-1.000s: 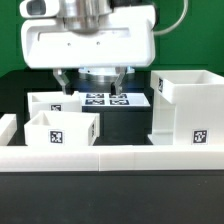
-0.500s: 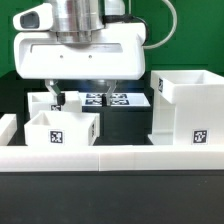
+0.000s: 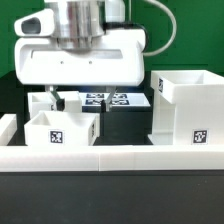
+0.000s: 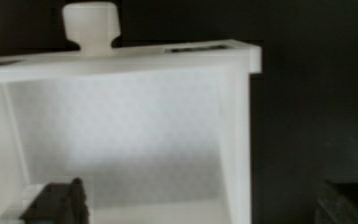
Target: Assemble drawer
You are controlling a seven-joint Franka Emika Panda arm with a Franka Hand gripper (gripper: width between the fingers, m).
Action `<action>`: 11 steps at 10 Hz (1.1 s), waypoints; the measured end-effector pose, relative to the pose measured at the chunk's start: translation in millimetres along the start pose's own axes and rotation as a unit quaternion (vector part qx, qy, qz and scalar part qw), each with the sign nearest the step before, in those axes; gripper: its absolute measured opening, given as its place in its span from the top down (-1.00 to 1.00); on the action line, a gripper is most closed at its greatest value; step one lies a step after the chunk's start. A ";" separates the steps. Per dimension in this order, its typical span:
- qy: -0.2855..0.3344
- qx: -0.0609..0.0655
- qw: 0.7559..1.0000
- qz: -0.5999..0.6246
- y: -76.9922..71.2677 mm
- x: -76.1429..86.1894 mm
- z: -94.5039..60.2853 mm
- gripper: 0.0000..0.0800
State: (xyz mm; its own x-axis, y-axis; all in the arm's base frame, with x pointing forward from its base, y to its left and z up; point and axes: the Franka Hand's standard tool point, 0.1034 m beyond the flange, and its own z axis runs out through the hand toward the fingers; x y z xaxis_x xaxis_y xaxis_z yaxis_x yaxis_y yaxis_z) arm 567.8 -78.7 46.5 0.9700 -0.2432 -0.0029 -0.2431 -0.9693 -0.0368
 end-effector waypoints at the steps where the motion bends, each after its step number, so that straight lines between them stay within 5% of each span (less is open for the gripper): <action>1: 0.002 -0.001 1.000 -0.002 -1.4 -0.7 5.7 -0.62; 5: 0.006 -0.009 1.000 -0.005 -0.4 -10.5 29.1 -0.62; 11: 0.007 -0.013 1.000 -0.005 4.9 -25.1 40.9 -0.59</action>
Offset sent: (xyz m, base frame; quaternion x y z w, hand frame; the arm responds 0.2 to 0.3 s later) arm -0.0146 0.0037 -0.0239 -0.0037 0.0200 -0.0083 0.9998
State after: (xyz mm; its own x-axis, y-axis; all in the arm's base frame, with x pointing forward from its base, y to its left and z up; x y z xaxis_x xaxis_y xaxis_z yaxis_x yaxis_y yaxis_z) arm 542.5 -75.9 5.5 0.9724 -0.2332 0.0116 -0.2331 -0.9724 -0.0102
